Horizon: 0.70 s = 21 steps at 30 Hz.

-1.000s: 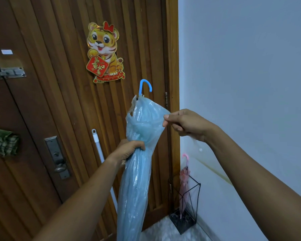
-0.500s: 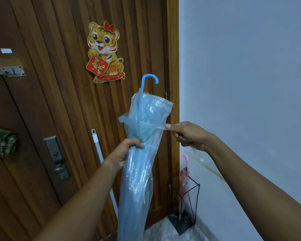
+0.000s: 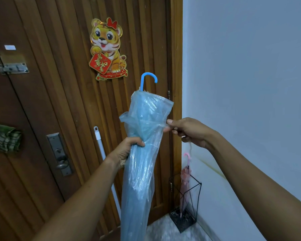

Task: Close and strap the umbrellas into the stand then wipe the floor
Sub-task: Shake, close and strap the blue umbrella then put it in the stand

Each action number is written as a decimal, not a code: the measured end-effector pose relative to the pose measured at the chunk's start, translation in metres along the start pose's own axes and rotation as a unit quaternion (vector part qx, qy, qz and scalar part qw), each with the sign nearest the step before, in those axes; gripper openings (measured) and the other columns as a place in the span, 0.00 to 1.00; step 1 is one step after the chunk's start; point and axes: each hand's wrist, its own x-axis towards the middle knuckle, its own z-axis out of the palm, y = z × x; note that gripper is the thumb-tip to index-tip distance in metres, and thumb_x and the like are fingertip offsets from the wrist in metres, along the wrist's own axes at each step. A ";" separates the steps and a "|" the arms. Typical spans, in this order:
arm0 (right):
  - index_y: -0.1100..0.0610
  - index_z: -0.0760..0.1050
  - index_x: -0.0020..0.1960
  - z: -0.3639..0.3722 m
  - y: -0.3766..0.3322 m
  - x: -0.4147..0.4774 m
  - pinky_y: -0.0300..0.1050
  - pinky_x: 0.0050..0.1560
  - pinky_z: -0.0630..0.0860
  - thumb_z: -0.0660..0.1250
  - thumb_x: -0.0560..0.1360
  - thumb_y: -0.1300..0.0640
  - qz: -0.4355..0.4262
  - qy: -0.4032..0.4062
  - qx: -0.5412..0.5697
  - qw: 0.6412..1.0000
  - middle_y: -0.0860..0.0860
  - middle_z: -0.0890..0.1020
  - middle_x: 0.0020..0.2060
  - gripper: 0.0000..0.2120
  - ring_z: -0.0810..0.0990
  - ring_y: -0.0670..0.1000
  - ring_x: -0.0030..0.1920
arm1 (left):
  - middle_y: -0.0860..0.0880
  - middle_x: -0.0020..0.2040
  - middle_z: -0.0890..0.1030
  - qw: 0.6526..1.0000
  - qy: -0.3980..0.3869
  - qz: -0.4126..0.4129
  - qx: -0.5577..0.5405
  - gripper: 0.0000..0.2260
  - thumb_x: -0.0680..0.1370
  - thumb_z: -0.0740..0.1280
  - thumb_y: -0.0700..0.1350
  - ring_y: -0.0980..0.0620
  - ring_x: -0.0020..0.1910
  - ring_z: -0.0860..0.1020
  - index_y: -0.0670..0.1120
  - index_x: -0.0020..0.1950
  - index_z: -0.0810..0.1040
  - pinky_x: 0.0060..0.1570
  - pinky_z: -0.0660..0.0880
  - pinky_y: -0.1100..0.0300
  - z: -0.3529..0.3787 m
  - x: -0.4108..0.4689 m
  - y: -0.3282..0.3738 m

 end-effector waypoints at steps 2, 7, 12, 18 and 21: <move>0.52 0.88 0.46 0.001 -0.001 0.000 0.41 0.34 0.61 0.72 0.76 0.46 -0.011 0.011 -0.018 1.000 0.54 0.71 0.36 0.11 0.64 0.47 0.33 | 0.40 0.44 0.82 1.000 0.012 0.004 0.009 0.19 0.65 0.67 0.37 0.42 0.41 0.82 0.37 0.56 0.78 0.44 0.80 0.51 -0.001 0.001 -0.001; 0.59 0.82 0.49 0.003 -0.002 -0.002 0.38 0.34 0.73 0.74 0.76 0.55 -0.065 -0.013 0.025 0.997 0.49 0.80 0.33 0.08 0.78 0.46 0.33 | 0.40 0.43 0.82 0.999 0.027 -0.004 0.034 0.18 0.65 0.67 0.39 0.43 0.39 0.81 0.36 0.54 0.78 0.44 0.79 0.51 -0.001 0.003 -0.002; 0.67 0.81 0.49 0.005 -0.011 -0.005 0.30 0.29 0.71 0.74 0.76 0.62 -0.143 0.006 -0.005 0.990 0.45 0.82 0.31 0.08 0.77 0.40 0.26 | 0.41 0.43 0.83 0.999 0.027 0.005 0.030 0.19 0.65 0.67 0.39 0.43 0.39 0.82 0.37 0.55 0.78 0.43 0.80 0.51 -0.001 0.004 -0.004; 0.68 0.83 0.44 0.004 0.006 0.009 0.26 0.28 0.70 0.80 0.69 0.60 -0.129 0.095 0.001 0.987 0.52 0.84 0.35 0.11 0.78 0.36 0.27 | 0.41 0.40 0.83 0.999 -0.006 0.036 -0.022 0.18 0.63 0.66 0.37 0.44 0.36 0.83 0.37 0.53 0.77 0.35 0.82 0.53 0.005 0.000 0.001; 0.66 0.82 0.45 0.007 0.013 0.010 0.28 0.25 0.68 0.80 0.68 0.60 -0.114 0.085 0.037 0.989 0.51 0.83 0.35 0.11 0.75 0.39 0.25 | 0.40 0.40 0.83 0.998 -0.047 0.030 -0.036 0.21 0.60 0.68 0.35 0.44 0.36 0.83 0.37 0.53 0.78 0.35 0.82 0.53 0.009 -0.002 0.001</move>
